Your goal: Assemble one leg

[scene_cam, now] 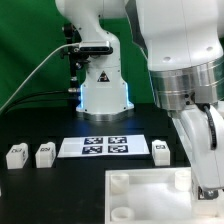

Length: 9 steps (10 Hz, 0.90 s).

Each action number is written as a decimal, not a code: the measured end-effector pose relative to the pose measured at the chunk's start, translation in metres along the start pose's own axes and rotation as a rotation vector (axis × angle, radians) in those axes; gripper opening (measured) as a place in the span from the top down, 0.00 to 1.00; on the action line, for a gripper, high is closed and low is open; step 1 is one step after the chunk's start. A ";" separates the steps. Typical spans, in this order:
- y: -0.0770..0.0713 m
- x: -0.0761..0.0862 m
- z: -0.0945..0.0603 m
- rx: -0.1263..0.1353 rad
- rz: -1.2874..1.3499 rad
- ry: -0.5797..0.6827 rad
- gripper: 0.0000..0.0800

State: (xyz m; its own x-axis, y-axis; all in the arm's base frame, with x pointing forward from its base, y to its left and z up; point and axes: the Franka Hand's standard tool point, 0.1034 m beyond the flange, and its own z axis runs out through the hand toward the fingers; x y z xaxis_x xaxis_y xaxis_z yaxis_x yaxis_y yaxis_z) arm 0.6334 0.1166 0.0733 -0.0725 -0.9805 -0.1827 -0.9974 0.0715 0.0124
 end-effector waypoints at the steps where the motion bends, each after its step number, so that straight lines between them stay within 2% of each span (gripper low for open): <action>1: 0.000 0.000 0.000 0.000 -0.004 0.000 0.23; 4: 0.003 -0.006 0.002 -0.007 -0.443 -0.001 0.19; 8: 0.003 -0.004 0.003 -0.012 -0.817 0.001 0.19; 9: 0.005 0.000 0.004 -0.052 -1.067 0.021 0.19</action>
Offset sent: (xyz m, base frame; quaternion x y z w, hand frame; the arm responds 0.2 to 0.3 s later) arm -0.0070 0.0124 0.0052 -0.0108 0.0052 -0.4312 0.9022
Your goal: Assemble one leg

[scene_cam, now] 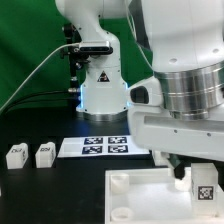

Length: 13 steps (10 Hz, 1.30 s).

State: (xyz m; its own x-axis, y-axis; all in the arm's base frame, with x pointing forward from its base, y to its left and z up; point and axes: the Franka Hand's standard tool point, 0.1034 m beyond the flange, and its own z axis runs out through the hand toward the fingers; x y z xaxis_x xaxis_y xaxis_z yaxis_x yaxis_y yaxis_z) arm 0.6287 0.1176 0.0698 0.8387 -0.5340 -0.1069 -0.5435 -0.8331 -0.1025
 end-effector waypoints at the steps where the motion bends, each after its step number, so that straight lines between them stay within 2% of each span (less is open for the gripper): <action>1: 0.000 0.002 -0.001 -0.021 -0.178 0.008 0.19; 2: 0.001 0.004 -0.002 -0.034 -0.325 0.016 0.19; 3: 0.002 0.008 -0.001 -0.028 -0.469 0.039 0.19; 5: 0.002 0.007 -0.001 -0.027 -0.430 0.040 0.19; 7: 0.002 0.007 -0.001 -0.026 -0.422 0.040 0.53; 8: 0.000 0.006 -0.001 -0.014 -0.257 0.038 0.64; 10: 0.000 0.007 -0.001 -0.009 -0.056 0.038 0.64; 11: 0.000 0.007 -0.002 -0.011 0.187 0.038 0.64; 13: 0.001 0.008 -0.001 0.015 0.689 0.019 0.64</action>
Offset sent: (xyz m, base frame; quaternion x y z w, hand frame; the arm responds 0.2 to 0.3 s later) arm 0.0000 0.0000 0.0000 0.0000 0.0000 -0.0899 0.9960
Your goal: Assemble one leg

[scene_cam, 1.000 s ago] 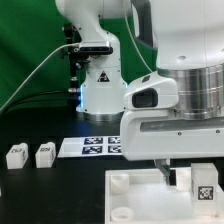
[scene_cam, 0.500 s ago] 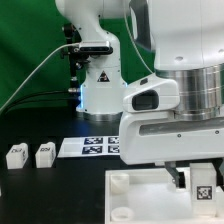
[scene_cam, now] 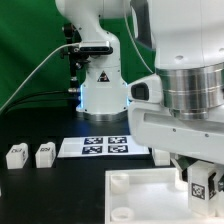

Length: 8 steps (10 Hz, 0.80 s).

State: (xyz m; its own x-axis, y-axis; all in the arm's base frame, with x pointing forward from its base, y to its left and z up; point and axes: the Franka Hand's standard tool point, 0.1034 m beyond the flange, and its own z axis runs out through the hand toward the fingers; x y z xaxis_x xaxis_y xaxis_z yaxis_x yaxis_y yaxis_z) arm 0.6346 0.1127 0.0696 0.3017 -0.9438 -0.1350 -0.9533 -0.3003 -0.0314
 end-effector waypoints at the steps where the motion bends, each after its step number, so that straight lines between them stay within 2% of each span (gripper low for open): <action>1: 0.000 0.001 0.000 0.005 0.177 -0.019 0.64; 3: 0.001 0.000 0.001 0.005 0.375 -0.034 0.64; 6: 0.001 -0.002 0.001 0.004 0.390 -0.033 0.63; 7: 0.001 -0.002 0.001 0.004 0.386 -0.033 0.37; 8: 0.001 -0.003 0.002 0.007 0.309 -0.032 0.37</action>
Offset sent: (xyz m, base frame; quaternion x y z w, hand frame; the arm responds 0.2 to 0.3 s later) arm -0.0108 0.0057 -0.0038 -0.0220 0.0141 0.1426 0.9894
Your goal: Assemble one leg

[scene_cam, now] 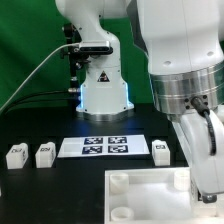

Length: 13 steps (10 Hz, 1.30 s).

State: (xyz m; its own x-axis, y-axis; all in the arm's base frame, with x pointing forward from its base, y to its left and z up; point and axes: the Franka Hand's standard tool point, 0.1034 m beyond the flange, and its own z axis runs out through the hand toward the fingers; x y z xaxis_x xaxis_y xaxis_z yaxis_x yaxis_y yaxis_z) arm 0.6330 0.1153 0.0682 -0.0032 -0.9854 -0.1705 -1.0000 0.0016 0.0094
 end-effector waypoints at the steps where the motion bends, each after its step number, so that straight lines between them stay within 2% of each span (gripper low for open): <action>1: 0.003 -0.002 0.004 0.003 -0.130 0.004 0.23; 3: 0.004 -0.009 0.005 0.004 -0.390 0.007 0.20; 6: 0.003 -0.007 0.005 0.003 -0.674 0.008 0.19; 7: 0.004 -0.006 0.004 -0.014 -0.859 0.018 0.19; 8: 0.004 -0.002 0.002 -0.046 -1.058 0.036 0.19; 10: 0.000 0.004 -0.003 -0.080 -1.387 0.056 0.19; 11: -0.001 0.005 -0.003 -0.086 -1.502 0.060 0.19; 13: -0.001 0.005 -0.003 -0.084 -1.493 0.059 0.19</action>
Offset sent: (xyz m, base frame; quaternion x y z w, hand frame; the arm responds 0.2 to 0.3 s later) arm 0.0000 0.0000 0.0000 0.0000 0.0000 -0.2667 0.9638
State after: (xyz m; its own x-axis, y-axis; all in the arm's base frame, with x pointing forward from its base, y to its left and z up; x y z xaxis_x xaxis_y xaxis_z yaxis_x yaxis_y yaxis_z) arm 0.6337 0.1095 0.0703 0.9966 -0.0753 -0.0348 -0.0778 -0.9940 -0.0771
